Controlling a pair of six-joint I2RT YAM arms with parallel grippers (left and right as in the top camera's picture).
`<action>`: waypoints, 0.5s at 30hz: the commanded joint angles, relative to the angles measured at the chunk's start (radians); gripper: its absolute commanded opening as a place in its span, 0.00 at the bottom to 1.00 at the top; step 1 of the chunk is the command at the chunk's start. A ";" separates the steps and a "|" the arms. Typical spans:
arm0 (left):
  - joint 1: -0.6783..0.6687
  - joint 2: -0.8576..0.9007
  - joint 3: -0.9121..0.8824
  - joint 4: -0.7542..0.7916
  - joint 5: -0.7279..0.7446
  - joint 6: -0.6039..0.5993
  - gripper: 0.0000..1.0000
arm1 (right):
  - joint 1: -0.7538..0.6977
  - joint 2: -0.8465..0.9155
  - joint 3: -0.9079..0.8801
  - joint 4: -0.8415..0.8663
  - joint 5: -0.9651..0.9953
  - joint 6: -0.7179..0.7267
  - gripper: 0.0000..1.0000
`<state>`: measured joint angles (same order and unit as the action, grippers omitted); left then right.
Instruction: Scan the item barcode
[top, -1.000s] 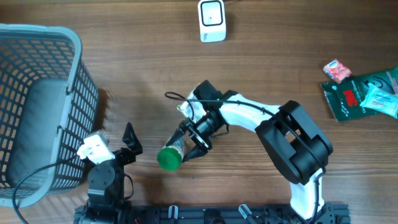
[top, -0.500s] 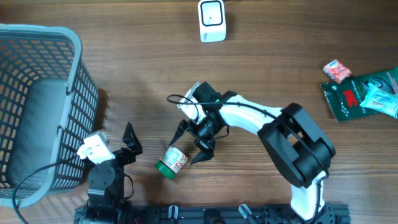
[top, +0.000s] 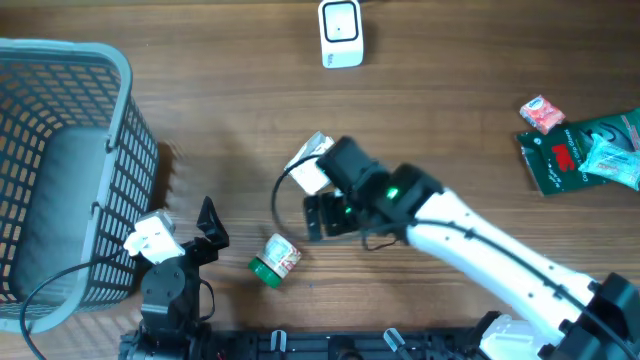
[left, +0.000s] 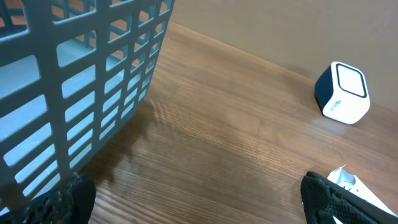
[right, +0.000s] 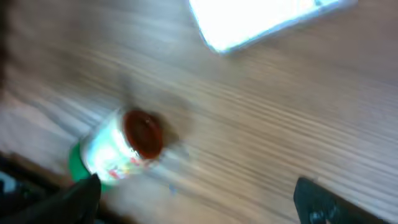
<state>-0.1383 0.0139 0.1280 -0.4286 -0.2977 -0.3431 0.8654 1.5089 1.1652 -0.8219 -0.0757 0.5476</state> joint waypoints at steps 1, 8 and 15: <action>-0.001 -0.007 -0.002 0.002 -0.005 -0.005 1.00 | 0.130 0.004 -0.067 0.103 0.076 -0.100 1.00; -0.001 -0.007 -0.002 0.002 -0.005 -0.005 1.00 | 0.254 0.014 -0.074 0.199 -0.032 -0.344 1.00; -0.001 -0.007 -0.002 0.002 -0.005 -0.005 1.00 | 0.280 0.069 -0.078 0.273 0.033 -0.209 1.00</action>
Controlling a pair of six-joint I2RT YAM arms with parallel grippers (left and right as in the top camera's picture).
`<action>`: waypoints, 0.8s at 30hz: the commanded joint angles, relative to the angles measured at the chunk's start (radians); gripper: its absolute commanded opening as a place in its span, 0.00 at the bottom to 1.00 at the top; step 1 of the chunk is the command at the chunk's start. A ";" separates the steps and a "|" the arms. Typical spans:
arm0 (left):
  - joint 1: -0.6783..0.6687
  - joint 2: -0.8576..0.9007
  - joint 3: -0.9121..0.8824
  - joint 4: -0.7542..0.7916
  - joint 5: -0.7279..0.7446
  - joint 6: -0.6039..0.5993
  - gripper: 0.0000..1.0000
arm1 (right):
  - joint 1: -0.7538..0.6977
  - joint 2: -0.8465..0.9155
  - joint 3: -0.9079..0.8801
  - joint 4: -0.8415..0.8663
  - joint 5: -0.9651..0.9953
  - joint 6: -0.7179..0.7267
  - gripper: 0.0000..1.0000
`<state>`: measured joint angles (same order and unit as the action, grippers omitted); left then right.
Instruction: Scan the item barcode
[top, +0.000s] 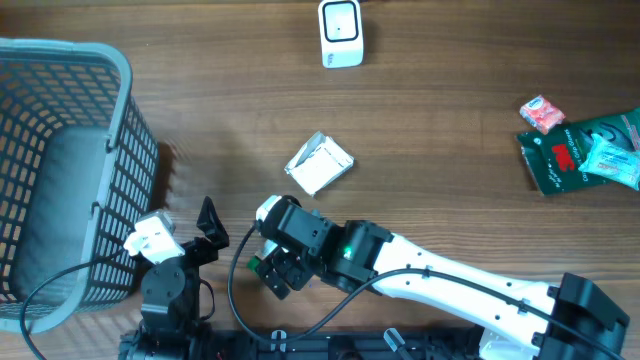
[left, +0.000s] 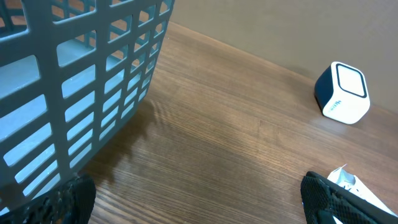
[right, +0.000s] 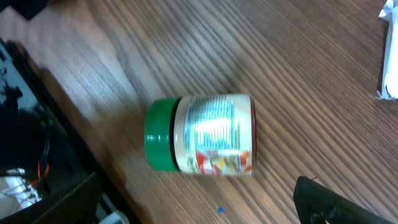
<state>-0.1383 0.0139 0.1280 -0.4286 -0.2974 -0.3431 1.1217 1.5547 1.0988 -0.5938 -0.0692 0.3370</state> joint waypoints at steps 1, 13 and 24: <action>-0.001 -0.007 -0.002 0.002 -0.006 -0.005 1.00 | 0.038 0.029 -0.012 0.050 0.052 -0.005 1.00; -0.001 -0.007 -0.002 0.002 -0.006 -0.006 1.00 | 0.082 0.222 -0.013 0.123 0.159 -0.022 1.00; -0.001 -0.007 -0.002 0.002 -0.006 -0.005 1.00 | 0.080 0.222 -0.013 0.136 0.159 0.011 0.68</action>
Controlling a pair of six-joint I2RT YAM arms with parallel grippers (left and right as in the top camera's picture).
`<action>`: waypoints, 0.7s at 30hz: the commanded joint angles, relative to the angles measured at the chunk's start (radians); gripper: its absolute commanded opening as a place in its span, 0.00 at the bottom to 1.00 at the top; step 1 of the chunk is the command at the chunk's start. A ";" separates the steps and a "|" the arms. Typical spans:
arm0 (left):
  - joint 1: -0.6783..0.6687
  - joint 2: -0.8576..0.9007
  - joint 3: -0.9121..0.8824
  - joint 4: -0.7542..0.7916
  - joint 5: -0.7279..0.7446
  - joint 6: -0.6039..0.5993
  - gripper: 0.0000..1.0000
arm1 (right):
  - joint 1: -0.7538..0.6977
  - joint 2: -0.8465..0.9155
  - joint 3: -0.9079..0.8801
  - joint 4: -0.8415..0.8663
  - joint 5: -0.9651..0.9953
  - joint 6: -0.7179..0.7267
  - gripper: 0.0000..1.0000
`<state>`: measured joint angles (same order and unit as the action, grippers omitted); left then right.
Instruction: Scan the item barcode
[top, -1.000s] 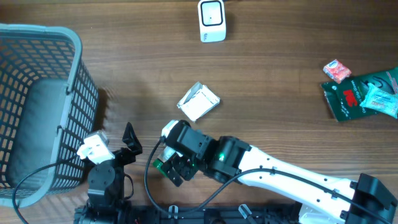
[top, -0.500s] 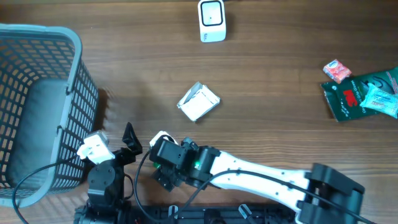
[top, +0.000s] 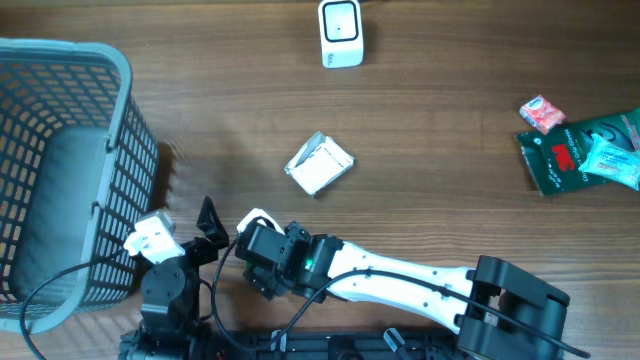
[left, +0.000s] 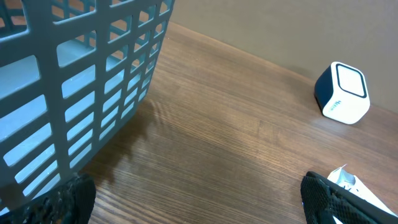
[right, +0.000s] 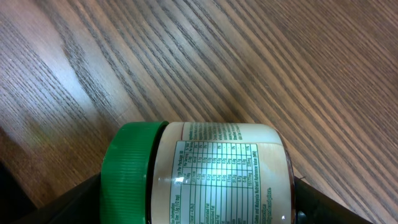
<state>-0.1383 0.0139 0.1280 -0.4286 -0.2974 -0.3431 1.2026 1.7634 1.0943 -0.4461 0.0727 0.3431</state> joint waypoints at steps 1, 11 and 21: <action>-0.001 -0.007 -0.002 0.002 -0.006 -0.005 1.00 | 0.000 0.014 -0.008 -0.016 0.017 0.005 0.67; -0.001 -0.007 -0.002 0.002 -0.006 -0.005 1.00 | -0.163 0.008 -0.008 -0.092 -0.080 0.040 0.66; -0.001 -0.007 -0.002 0.002 -0.006 -0.005 1.00 | -0.596 -0.043 -0.008 -0.151 -0.735 0.018 0.63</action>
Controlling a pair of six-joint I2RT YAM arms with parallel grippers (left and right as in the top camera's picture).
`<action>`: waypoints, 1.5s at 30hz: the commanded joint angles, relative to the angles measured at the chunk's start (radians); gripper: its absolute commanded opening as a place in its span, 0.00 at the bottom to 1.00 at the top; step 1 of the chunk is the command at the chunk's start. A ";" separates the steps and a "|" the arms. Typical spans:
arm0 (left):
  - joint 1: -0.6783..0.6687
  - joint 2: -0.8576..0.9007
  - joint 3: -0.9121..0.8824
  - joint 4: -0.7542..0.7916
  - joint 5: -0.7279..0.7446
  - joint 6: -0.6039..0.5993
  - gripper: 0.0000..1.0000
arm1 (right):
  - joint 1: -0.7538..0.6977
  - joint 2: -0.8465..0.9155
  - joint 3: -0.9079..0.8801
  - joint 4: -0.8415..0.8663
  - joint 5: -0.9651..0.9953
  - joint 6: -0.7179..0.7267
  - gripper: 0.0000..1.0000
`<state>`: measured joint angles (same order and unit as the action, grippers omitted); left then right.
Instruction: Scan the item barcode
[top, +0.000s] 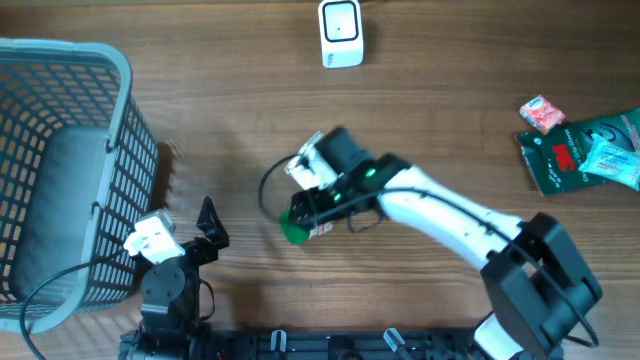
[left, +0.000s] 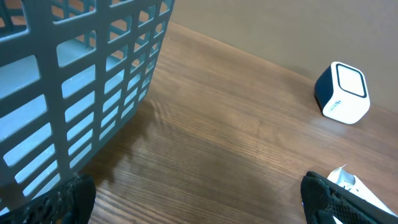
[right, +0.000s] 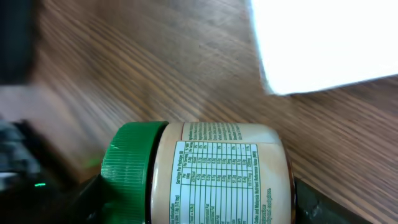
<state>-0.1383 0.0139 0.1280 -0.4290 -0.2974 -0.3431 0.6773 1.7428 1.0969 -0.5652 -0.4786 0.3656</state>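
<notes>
A jar with a green lid (right: 217, 177) and a nutrition label lies sideways between the fingers of my right gripper (right: 199, 202), which is shut on it. From overhead the jar's green lid (top: 295, 229) shows below the right gripper (top: 312, 214), held above the table's middle. The white cube scanner (top: 341, 33) stands at the far edge, also in the left wrist view as the scanner (left: 342, 93). My left gripper (left: 199, 202) is open and holds nothing, parked at the front left as the left gripper (top: 206, 232). No barcode shows.
A grey basket (top: 60, 170) fills the left side. A white packet (top: 305, 163) lies just behind the held jar, seen as the white packet (right: 323, 43) by the right wrist. Green packets (top: 578, 150) and a pink sweet (top: 541, 113) lie at the far right.
My right gripper stood around the jar at the table's front edge; now it holds the jar farther back, over the middle beside the white packet. The left arm has not moved.
The jar first lay at the front with my right gripper over the middle by the white packet. Then the gripper was above the jar, open. Then its fingers flanked the jar on the table. Now the jar is held near the packet.
</notes>
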 joint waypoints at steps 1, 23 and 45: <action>-0.001 -0.007 -0.002 0.002 -0.006 -0.005 1.00 | -0.106 -0.022 -0.011 -0.060 -0.172 -0.023 0.66; -0.001 -0.007 -0.002 0.002 -0.006 -0.006 1.00 | -0.299 0.001 -0.130 0.006 -0.010 -0.110 1.00; -0.001 -0.007 -0.002 0.002 -0.006 -0.005 1.00 | -0.156 -0.217 0.042 -0.390 0.127 0.462 1.00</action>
<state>-0.1383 0.0139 0.1280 -0.4286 -0.2974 -0.3431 0.4740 1.5166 1.1561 -0.9569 -0.2794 0.6632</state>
